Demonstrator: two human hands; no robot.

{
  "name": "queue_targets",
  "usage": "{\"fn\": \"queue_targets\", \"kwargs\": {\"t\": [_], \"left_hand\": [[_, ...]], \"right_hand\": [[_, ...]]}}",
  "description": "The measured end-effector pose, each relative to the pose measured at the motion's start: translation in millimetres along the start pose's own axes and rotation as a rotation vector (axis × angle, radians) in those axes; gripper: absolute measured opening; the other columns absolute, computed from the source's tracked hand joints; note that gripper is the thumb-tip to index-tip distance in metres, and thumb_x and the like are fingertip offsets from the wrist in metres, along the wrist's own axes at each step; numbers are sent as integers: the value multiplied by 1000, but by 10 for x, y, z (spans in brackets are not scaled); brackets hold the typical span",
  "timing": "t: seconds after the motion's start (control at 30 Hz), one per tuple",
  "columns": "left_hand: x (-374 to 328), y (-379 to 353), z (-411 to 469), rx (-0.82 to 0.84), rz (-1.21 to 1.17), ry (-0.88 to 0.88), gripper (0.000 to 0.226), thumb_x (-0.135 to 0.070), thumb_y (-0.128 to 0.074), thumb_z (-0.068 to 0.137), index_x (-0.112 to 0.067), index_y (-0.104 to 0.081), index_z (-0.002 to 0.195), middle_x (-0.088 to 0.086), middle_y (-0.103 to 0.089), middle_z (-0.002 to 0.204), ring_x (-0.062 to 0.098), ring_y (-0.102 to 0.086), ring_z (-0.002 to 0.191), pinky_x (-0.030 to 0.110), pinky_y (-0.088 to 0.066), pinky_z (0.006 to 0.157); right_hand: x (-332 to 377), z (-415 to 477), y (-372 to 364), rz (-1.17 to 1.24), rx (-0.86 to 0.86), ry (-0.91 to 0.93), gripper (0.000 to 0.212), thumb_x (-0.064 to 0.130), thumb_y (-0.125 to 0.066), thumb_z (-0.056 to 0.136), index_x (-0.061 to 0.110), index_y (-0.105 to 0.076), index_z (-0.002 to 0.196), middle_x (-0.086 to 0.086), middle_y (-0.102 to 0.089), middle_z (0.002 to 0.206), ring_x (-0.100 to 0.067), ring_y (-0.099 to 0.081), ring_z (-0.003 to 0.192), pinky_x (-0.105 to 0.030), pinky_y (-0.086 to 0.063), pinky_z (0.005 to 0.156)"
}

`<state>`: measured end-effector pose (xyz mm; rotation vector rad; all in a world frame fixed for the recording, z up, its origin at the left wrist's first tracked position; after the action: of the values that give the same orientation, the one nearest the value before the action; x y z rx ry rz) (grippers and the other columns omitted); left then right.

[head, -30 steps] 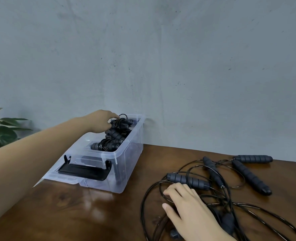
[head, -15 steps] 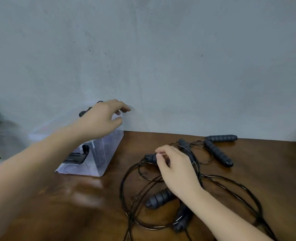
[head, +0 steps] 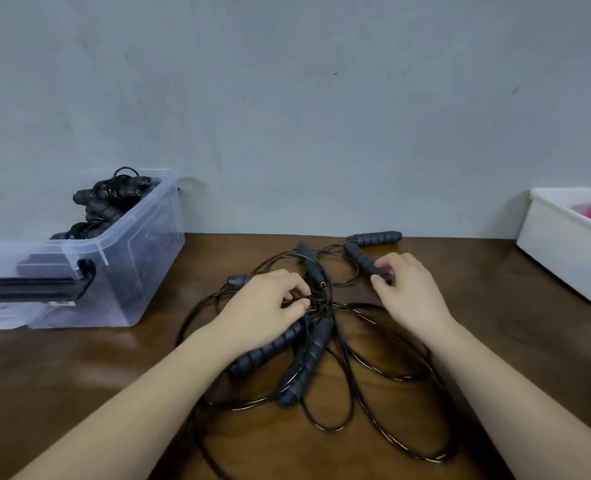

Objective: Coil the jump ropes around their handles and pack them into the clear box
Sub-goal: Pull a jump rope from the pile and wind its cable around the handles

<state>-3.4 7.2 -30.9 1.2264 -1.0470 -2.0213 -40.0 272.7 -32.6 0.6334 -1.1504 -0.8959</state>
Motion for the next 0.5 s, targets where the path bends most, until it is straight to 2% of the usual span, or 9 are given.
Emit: {"fn": "queue_targets", "kwargs": {"t": [0.13,0.23,0.37,0.5], "left_hand": [[38,-329,35,-25,167,-10,29,-56,-48,105,-37,-69,109,-21,-63,101,6,-52,101,41,-51,95],[74,-341,-27,-40,198,-33,39,-64,-39,106,-39,-69,107,-22,-63,99,5,-49,101,40,-48,96],[62,-357,-50,-24,253,-64,46,-68,-32,106,-40,-69,105,-23,-63,97,2,-48,105,37,-45,97],[80,-371,-12,-25,248,-61,46,-65,-31,105,-40,-70,105,-24,-63,97,1,-47,104,35,-45,97]], "right_hand": [[-183,311,-133,-120,27,-40,54,46,-66,100,19,-57,146,-9,-56,142,-30,-53,131,-46,-51,106],[-199,592,-271,-228,115,-23,67,53,-65,96,19,-49,151,-13,-52,147,-36,-49,135,-49,-47,109],[-233,951,-433,-389,180,30,65,50,-61,95,17,-50,149,-15,-55,141,-36,-53,130,-46,-47,105],[-316,1173,-509,-585,188,109,62,60,-54,95,16,-59,139,-12,-49,141,-34,-47,132,-46,-41,109]]}}
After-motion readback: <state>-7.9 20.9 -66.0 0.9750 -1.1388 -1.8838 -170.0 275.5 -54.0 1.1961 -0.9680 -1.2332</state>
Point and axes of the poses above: each hand's wrist, its own z-axis towards the middle knuckle, its own y-axis out of the back of the hand, x = y × z, the point moved 4 cm from there along z, towards the middle knuckle
